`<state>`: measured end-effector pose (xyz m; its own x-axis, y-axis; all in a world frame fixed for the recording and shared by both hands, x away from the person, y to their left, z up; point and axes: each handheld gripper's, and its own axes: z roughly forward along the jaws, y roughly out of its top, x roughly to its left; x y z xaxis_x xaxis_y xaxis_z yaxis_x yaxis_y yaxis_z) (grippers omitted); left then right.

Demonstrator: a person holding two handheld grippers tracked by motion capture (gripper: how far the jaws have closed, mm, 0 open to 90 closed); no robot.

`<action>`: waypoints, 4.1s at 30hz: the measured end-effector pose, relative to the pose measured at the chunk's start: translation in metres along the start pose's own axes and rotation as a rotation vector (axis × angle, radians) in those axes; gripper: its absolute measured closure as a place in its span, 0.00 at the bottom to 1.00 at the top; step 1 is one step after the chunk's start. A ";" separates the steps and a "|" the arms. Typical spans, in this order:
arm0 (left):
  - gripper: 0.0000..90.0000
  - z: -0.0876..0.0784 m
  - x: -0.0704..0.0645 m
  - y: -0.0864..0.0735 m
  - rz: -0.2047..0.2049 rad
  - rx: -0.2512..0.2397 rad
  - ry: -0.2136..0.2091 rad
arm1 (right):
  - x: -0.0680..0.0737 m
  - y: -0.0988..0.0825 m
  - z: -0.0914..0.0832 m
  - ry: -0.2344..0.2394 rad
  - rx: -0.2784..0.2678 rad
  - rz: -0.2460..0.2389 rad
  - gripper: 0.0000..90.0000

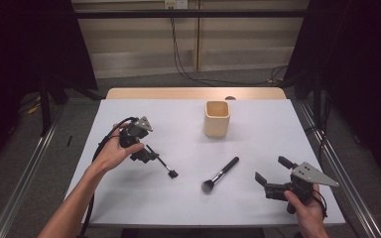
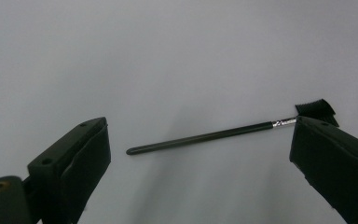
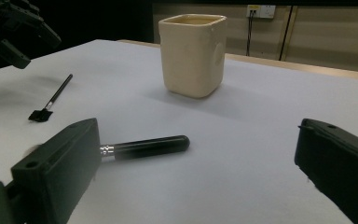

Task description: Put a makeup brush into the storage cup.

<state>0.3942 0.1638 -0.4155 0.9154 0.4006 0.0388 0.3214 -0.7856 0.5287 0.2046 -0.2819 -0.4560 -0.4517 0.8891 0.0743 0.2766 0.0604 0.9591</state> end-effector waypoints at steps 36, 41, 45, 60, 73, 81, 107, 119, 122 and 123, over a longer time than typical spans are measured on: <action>0.14 0.051 0.013 0.015 0.189 0.254 -0.187 | 0.001 -0.001 0.001 0.014 0.011 -0.008 0.00; 0.18 0.057 0.013 0.016 0.173 0.259 -0.180 | 0.001 -0.001 0.001 0.013 0.009 0.001 0.00; 0.20 0.059 0.011 0.016 0.172 0.281 -0.182 | 0.001 -0.001 0.001 0.011 0.008 0.000 0.00; 0.48 0.055 0.007 0.019 0.186 0.325 -0.189 | 0.001 -0.001 0.002 0.016 0.014 -0.004 0.00; 0.81 0.051 0.005 0.018 0.208 0.342 -0.209 | 0.001 -0.001 0.002 0.015 0.017 -0.003 0.00; 0.95 0.051 0.004 0.019 0.232 0.365 -0.223 | 0.001 -0.002 0.002 0.019 0.024 -0.008 0.00; 0.95 0.038 0.014 0.013 0.120 0.290 -0.233 | 0.001 -0.001 0.004 0.018 0.024 0.001 0.00; 0.95 0.015 0.020 0.008 0.018 0.129 -0.210 | 0.001 -0.001 0.004 0.015 0.024 0.002 0.00; 0.95 0.011 0.020 0.004 -0.012 0.095 -0.203 | 0.001 -0.001 0.004 0.017 0.023 -0.001 0.00; 0.95 0.010 0.020 0.002 -0.022 0.083 -0.197 | 0.001 -0.001 0.004 0.016 0.023 -0.001 0.00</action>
<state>0.4161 0.1654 -0.4224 0.9351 0.3243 -0.1431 0.3531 -0.8171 0.4557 0.2072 -0.2789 -0.4582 -0.4651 0.8818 0.0777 0.2958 0.0721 0.9525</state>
